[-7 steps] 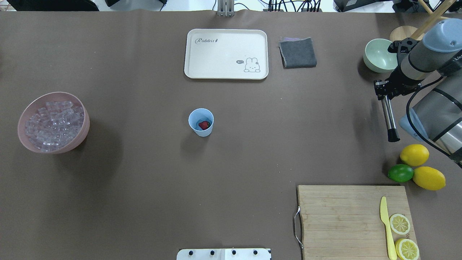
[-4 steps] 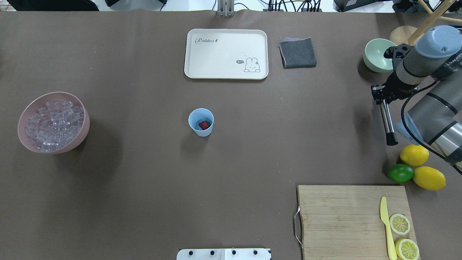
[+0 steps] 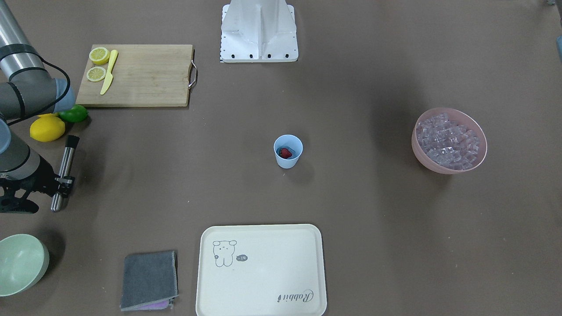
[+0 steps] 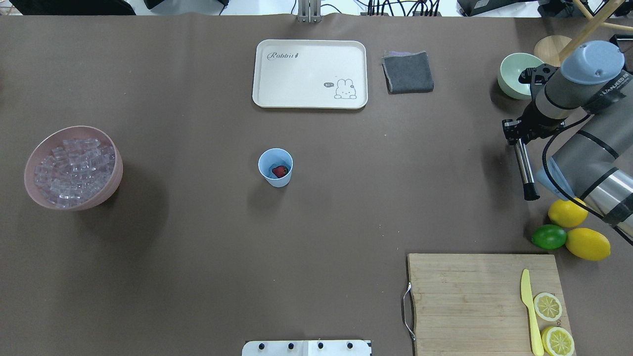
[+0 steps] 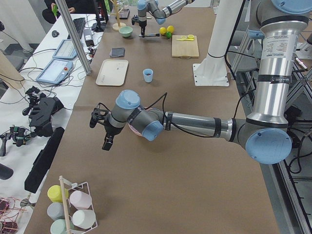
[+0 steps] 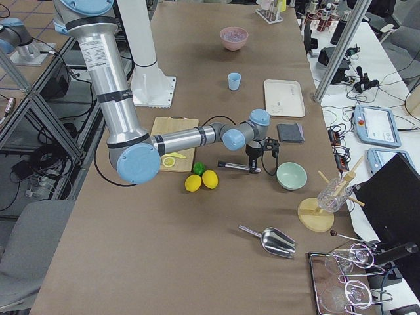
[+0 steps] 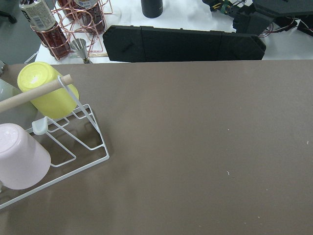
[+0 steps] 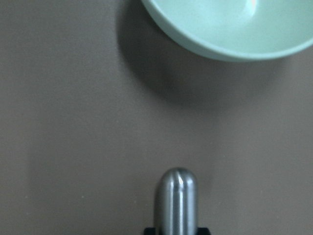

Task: Mash ice and strawberries in cup
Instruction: 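Lower the muddler upright onto the table and open the right gripper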

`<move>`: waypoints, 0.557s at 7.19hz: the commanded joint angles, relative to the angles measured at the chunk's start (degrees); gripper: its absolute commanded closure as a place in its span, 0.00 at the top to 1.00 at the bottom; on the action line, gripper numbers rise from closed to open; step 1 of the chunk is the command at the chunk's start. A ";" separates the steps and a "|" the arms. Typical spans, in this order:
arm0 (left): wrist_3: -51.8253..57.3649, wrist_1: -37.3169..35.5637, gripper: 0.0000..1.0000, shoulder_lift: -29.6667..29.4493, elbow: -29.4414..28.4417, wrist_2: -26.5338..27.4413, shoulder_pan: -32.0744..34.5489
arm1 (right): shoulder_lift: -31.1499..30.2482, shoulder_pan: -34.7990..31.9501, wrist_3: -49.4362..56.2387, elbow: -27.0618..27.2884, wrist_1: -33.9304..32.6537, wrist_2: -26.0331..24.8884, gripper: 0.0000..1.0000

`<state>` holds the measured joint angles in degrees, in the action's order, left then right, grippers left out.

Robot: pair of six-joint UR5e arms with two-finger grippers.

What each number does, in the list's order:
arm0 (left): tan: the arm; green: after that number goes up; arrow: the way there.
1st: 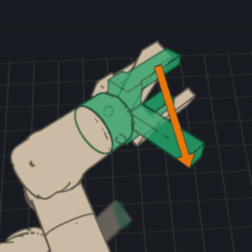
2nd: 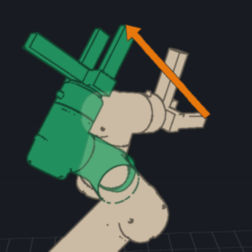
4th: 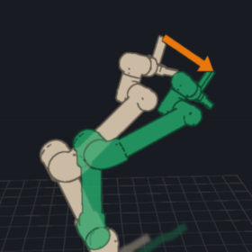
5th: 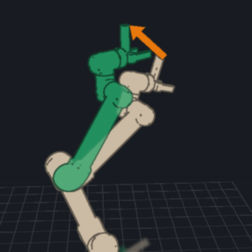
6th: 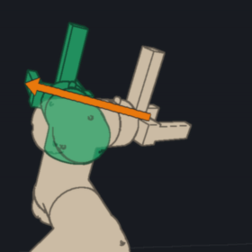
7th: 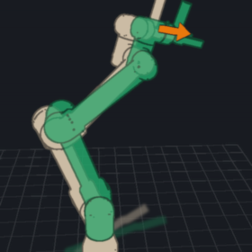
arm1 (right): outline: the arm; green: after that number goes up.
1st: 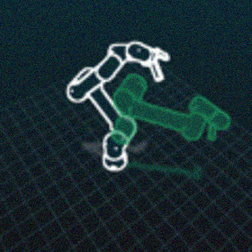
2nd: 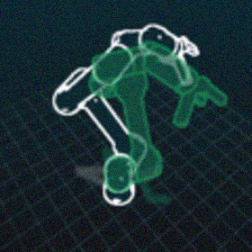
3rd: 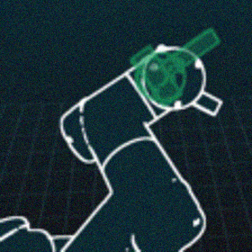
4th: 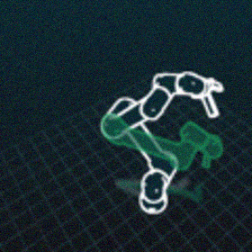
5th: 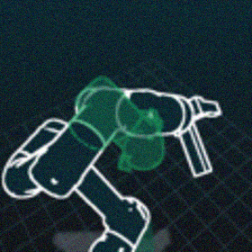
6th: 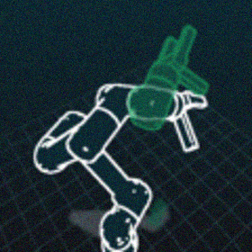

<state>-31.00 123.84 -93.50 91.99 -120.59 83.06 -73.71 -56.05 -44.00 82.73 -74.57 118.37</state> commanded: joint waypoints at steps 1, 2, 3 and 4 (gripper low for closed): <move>-0.02 0.00 0.98 -0.01 0.03 0.00 0.00 | 0.24 -0.02 -1.08 0.24 0.30 -0.07 1.00; -0.02 0.00 0.98 -0.01 0.03 -0.09 0.00 | 1.02 -0.63 -1.00 0.59 0.39 -0.07 1.00; -0.02 -0.18 0.98 -0.10 0.03 -0.09 0.00 | 1.81 -1.85 -0.65 0.76 0.30 0.11 1.00; 0.06 -0.35 0.98 -0.19 0.12 -0.35 0.00 | 3.39 -3.95 -0.21 0.76 -0.57 0.80 1.00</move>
<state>-31.01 123.69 -93.60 92.05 -120.72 83.06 -71.96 -57.84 -44.66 83.38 -74.42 118.56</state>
